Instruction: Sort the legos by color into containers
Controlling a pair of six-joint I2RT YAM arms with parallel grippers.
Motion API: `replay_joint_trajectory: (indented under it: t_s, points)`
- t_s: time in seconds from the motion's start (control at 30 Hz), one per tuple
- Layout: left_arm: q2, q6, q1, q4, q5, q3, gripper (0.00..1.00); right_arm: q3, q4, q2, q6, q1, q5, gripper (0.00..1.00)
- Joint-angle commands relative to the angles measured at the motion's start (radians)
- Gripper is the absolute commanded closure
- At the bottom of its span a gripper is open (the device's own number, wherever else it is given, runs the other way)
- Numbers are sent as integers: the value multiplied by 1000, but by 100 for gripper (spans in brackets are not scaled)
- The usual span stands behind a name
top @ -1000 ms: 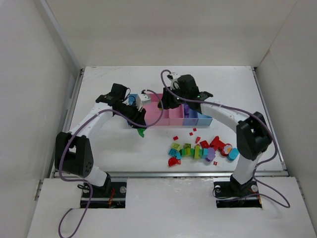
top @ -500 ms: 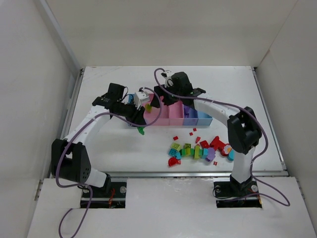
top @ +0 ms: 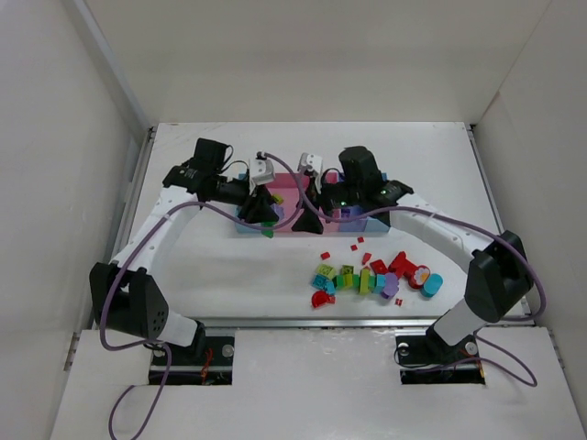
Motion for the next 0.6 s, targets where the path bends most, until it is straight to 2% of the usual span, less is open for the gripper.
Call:
replay_joint_trajectory:
  t_s: [0.0, 0.17, 0.37, 0.57]
  points:
    - [8, 239, -5, -160, 135, 85, 100, 7, -31, -19, -135, 59, -83, 23]
    - [19, 333, -39, -239, 135, 108, 100, 69, -68, -9, -158, 88, -51, 30]
    - [28, 363, -48, -269, 135, 118, 100, 58, -5, -41, -137, 88, 8, 31]
    - [28, 373, -58, -278, 144, 118, 100, 79, 6, -16, -83, 88, 20, 44]
